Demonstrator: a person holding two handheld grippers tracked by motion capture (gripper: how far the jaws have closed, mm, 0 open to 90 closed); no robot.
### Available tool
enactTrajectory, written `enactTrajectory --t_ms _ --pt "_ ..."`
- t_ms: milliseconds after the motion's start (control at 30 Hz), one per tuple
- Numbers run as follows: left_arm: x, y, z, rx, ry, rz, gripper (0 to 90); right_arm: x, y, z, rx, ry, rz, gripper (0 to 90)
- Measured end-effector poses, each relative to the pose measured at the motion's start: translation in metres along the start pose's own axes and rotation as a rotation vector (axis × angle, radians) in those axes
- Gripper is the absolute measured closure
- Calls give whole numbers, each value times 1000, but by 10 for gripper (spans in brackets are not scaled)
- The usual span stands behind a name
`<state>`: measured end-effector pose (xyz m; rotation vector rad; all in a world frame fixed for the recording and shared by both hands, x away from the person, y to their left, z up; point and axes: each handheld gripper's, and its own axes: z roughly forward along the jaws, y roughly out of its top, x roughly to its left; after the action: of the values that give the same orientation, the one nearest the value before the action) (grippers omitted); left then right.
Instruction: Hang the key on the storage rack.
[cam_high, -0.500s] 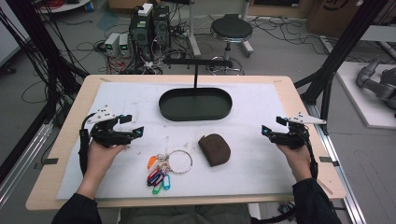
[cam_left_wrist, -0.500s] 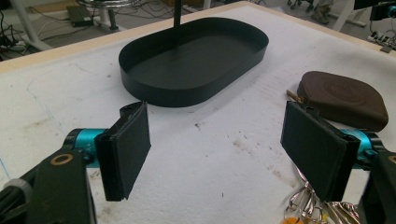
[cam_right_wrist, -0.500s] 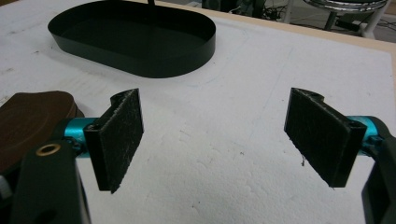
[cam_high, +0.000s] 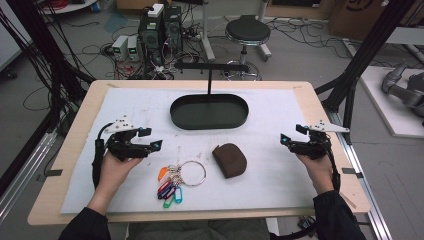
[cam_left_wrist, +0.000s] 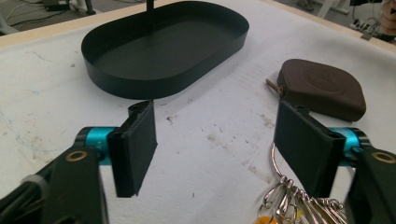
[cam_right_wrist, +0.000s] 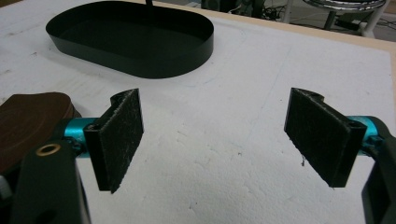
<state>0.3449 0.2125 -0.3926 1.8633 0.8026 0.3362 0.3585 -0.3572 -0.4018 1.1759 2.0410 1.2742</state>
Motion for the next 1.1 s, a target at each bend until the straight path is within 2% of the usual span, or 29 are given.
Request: enactTrajectory --t_ms 100,167,267,433,500,567,600,667,733,867,900,1067,1100 --pt "-5 0 4 9 -6 -5 341 0 0 0 -4 -4 -2 201" --pt "-8 -1 8 22 -25 -12 354 0 0 0 -2 -5 0 201" --pt "-14 -2 17 66 -59 3 403 -1 0 1 0 -2 3 201" --pt "-22 -2 28 107 -91 13 456 -1 0 2 3 -2 3 201" --pt "-29 -1 38 134 -109 33 503 0 0 2 4 0 1 201" --pt "-32 0 42 147 -121 43 511 0 0 2 4 -1 0 201" --pt "-34 0 46 157 -128 49 553 1 0 2 4 -1 -3 201" --pt "-38 1 52 181 -130 57 556 1 0 2 5 -1 -2 201" --pt "-41 0 59 219 -134 67 616 1 0 2 5 0 -1 201" --pt "-46 -1 70 255 -144 70 656 1 0 1 1 0 2 201" --pt "-48 -1 74 276 -132 74 659 0 0 0 3 2 4 201" --pt "-50 -4 81 318 -125 81 690 0 -1 0 0 -1 0 201" --pt "-51 -5 84 343 -120 90 705 0 -1 -1 1 -2 -1 201"
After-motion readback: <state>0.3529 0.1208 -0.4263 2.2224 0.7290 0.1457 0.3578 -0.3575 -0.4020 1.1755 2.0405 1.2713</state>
